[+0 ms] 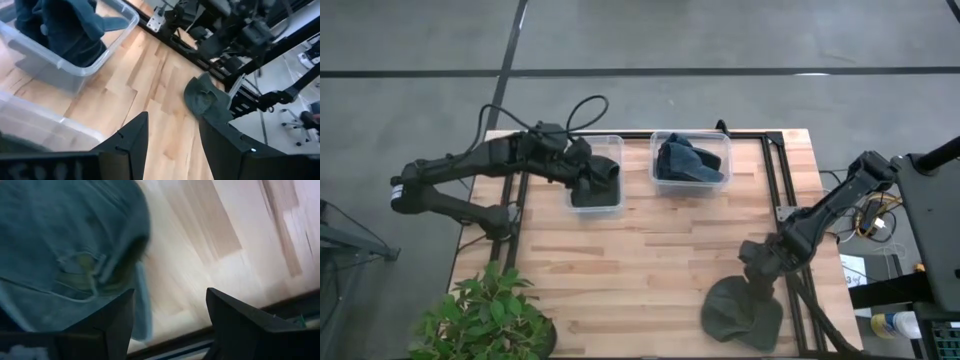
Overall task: Pick & Place hat
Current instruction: Put the green cap into the left transparent bin
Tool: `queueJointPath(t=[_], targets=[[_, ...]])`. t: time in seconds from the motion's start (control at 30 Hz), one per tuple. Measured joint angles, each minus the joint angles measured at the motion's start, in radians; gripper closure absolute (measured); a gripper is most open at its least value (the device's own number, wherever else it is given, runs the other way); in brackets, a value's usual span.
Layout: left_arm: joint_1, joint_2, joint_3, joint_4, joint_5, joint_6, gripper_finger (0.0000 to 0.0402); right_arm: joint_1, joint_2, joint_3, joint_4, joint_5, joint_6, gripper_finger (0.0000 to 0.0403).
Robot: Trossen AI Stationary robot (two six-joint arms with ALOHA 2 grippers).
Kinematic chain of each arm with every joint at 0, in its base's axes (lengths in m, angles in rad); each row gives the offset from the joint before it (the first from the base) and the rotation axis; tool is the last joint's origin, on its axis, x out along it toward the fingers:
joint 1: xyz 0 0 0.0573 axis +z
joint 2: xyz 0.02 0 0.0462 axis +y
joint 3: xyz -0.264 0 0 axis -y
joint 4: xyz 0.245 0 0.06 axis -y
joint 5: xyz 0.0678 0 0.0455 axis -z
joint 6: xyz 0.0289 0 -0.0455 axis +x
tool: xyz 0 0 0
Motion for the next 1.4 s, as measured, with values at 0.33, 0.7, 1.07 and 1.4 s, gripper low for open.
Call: queueJointPath(t=[0.33,0.7,1.07,1.4], targets=[[-0.019,-0.009,-0.010,0.126,0.003,0.027,0.0234,0.056,0.000,-0.099,0.067,-0.056,0.029,0.0165],[-0.022,-0.009,-0.023,0.149,0.002,-0.023,0.0234,0.109,0.000,-0.154,0.251,-0.030,0.056,0.0165],[-0.024,-0.009,-0.023,0.152,0.002,-0.045,0.0234,0.140,0.000,-0.206,0.379,-0.020,0.076,0.0190],[-0.024,0.005,-0.023,0.153,0.003,-0.097,0.0234,0.160,0.000,-0.218,0.456,-0.022,0.070,0.0234]])
